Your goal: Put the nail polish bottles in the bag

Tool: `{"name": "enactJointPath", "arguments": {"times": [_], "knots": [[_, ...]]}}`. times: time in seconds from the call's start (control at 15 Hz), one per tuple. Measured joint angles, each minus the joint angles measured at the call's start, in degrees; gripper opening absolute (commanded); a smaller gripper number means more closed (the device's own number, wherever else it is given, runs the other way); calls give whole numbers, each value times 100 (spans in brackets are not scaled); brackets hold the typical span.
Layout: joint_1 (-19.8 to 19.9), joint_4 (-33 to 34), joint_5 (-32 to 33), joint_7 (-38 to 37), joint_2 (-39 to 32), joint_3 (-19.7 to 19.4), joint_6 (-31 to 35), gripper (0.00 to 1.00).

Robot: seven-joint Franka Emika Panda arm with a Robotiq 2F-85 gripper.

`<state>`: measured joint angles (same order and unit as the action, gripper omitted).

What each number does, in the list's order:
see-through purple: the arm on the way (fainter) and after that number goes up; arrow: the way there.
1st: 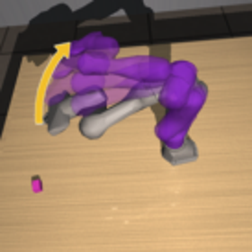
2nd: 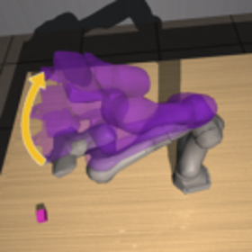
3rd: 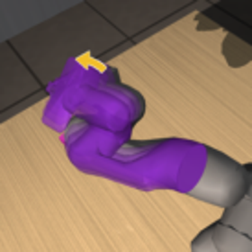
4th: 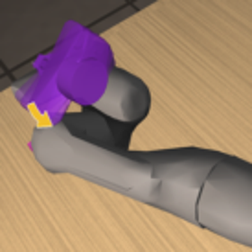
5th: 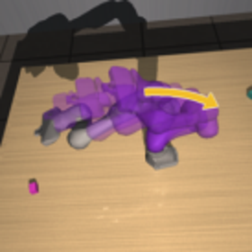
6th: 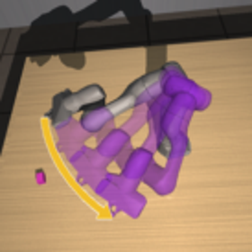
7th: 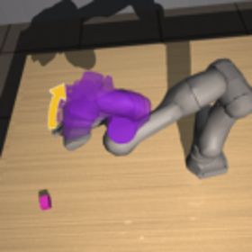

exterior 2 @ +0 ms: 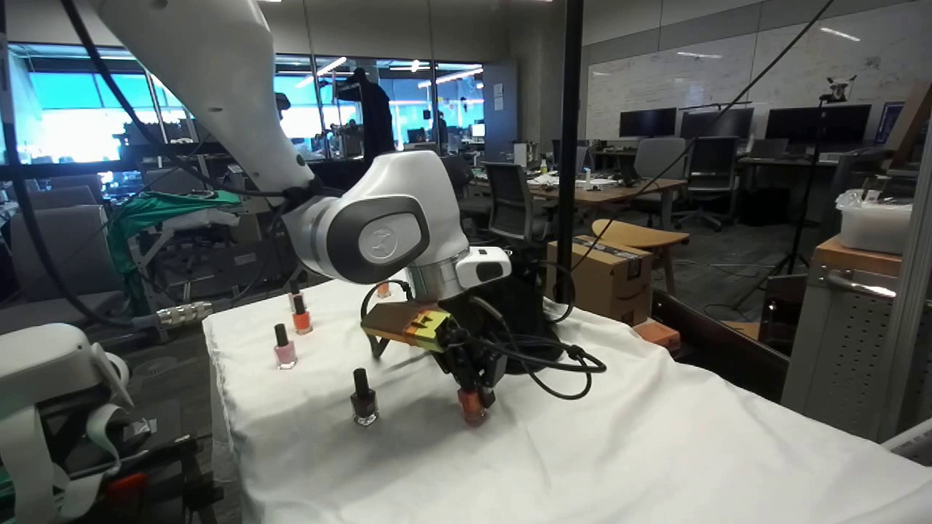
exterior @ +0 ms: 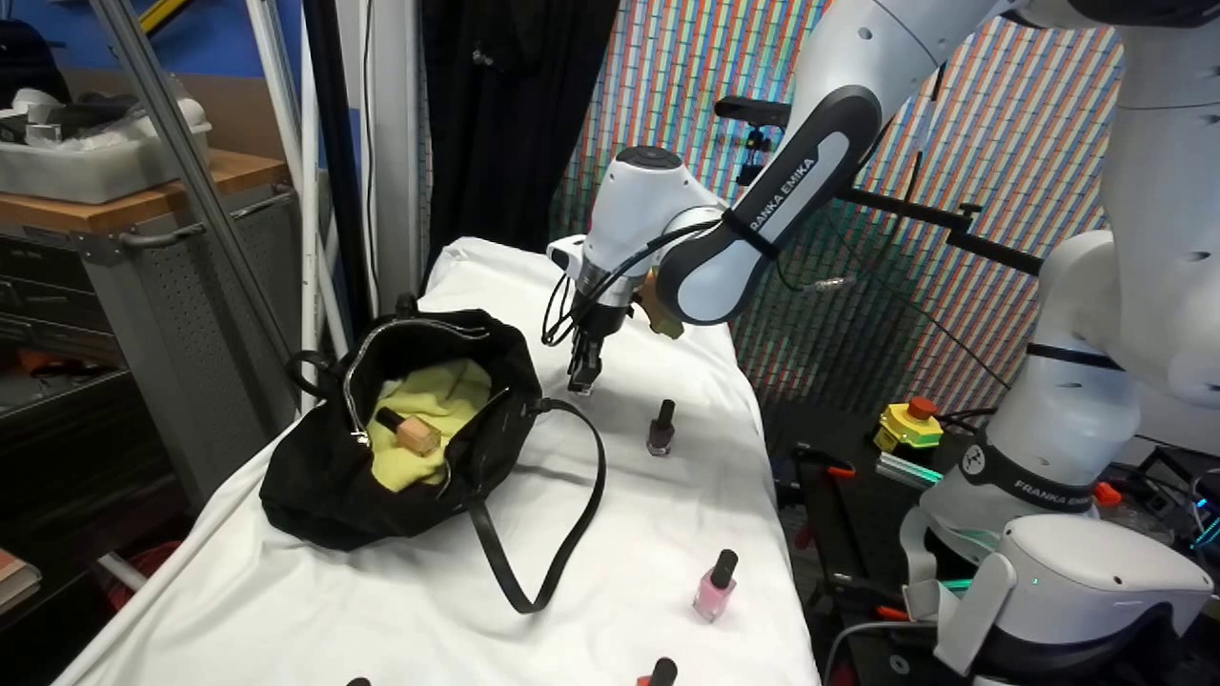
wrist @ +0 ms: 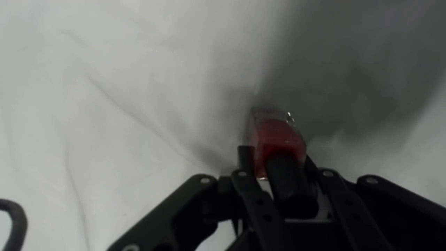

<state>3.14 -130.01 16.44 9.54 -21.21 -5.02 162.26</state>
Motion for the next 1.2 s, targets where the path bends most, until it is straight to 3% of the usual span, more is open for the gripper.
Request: {"name": "enactJointPath", "arguments": {"times": [0.27, 0.67, 1.2], "knots": [[-194, -74, 66, -178, 276, -8, -231, 15], [-831, -94, 673, -895, 1016, 56, -945, 15], [-1248, 72, 1033, -1594, 1644, 722, -1332, 15]]}}
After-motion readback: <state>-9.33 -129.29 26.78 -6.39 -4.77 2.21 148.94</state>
